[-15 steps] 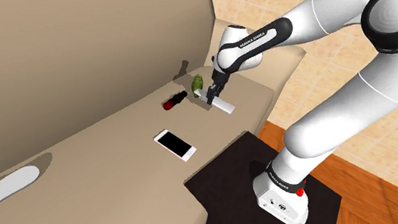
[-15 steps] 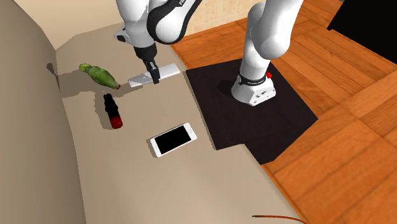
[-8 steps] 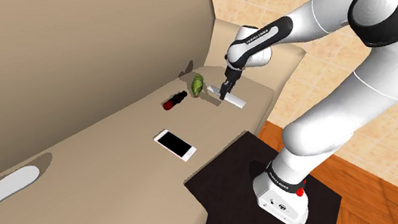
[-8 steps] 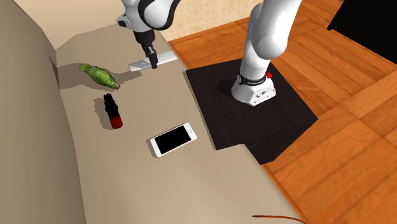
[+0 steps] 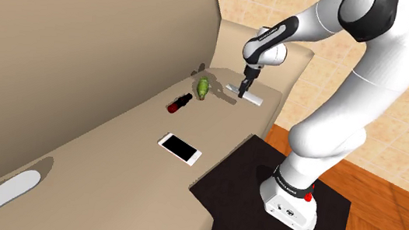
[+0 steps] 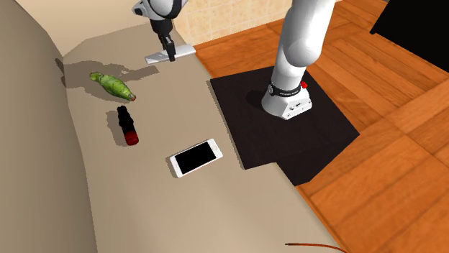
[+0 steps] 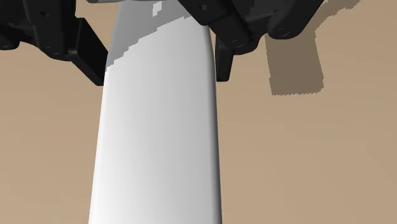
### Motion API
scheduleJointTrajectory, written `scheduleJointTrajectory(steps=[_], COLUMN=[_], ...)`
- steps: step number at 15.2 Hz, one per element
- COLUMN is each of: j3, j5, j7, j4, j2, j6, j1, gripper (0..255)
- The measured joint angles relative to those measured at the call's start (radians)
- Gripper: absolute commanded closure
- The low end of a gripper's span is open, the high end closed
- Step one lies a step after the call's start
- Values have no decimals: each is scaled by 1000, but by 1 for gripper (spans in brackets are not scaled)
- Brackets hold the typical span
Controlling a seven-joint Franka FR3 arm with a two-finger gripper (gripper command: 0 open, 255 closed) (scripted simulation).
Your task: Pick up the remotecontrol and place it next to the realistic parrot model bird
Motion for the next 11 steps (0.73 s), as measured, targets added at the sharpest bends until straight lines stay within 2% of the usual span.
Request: scheduleJointTrajectory(steps=[3, 11], j3=[-30, -36], j5=[14, 31], j7=[-72, -102], j4=[67, 61], j2=[55, 131], j6=[-12, 70], j1=[-31, -42], gripper=[255, 255])
